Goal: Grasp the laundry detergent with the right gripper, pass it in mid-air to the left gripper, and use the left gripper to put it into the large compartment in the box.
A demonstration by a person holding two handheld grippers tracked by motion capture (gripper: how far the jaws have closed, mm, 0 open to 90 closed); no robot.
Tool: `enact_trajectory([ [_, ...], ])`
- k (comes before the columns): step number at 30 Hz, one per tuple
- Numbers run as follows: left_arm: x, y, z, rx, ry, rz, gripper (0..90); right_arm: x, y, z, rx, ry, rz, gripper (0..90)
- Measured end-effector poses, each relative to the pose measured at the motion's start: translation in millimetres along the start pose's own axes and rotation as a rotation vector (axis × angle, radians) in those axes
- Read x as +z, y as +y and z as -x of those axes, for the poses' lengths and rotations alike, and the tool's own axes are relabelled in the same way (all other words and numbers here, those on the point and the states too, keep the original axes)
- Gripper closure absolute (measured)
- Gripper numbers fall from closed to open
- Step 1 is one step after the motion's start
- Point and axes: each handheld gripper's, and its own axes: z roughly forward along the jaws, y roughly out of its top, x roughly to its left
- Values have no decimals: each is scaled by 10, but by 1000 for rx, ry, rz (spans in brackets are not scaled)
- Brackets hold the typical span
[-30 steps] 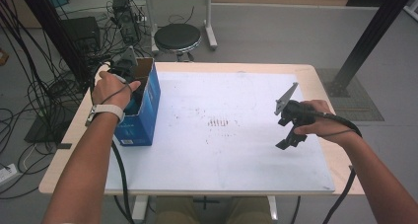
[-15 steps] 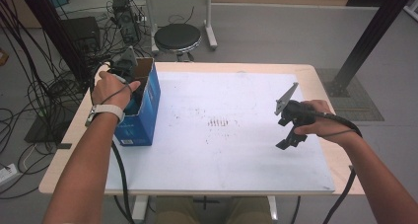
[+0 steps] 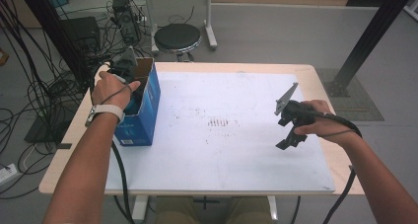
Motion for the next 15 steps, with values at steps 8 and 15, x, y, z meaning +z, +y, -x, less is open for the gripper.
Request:
enact_trajectory([
  [8, -1, 1, 4, 0, 0, 0, 368, 1, -6, -3, 1, -2, 1, 85],
  [15, -1, 0, 4, -1, 1, 0, 368, 4, -14, -6, 2, 0, -2, 85],
])
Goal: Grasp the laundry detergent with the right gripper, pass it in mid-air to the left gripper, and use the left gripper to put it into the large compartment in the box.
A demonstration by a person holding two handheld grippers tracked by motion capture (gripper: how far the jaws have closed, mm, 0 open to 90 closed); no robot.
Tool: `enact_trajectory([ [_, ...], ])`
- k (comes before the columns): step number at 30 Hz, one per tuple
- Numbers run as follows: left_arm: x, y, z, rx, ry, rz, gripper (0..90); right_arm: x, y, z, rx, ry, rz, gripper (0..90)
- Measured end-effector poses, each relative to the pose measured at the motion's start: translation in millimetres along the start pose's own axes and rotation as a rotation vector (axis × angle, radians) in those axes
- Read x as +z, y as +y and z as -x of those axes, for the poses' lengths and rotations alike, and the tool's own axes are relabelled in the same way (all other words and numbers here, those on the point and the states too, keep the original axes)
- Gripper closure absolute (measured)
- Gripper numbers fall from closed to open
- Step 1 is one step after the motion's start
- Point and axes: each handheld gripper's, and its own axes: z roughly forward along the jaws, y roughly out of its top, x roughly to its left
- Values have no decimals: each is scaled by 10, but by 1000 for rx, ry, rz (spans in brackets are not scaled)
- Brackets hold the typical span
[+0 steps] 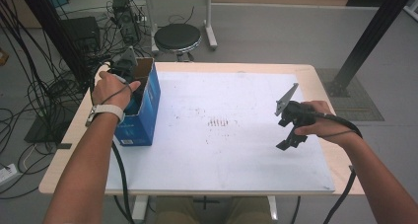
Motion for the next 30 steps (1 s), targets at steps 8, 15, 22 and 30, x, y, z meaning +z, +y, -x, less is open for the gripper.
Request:
enact_trajectory([
  [8, 0, 0, -5, 0, 0, 1, 368, 7, 5, 1, 0, 3, 0, 85],
  [15, 0, -2, -9, 0, -2, 3, 368, 5, 15, 3, -3, 1, -1, 85],
  [22, 0, -4, -6, 1, 0, 4, 368, 10, 17, 2, -3, 1, 0, 85],
  [30, -2, -5, -4, 3, -1, 6, 368, 14, 11, 0, -2, 3, -1, 85],
])
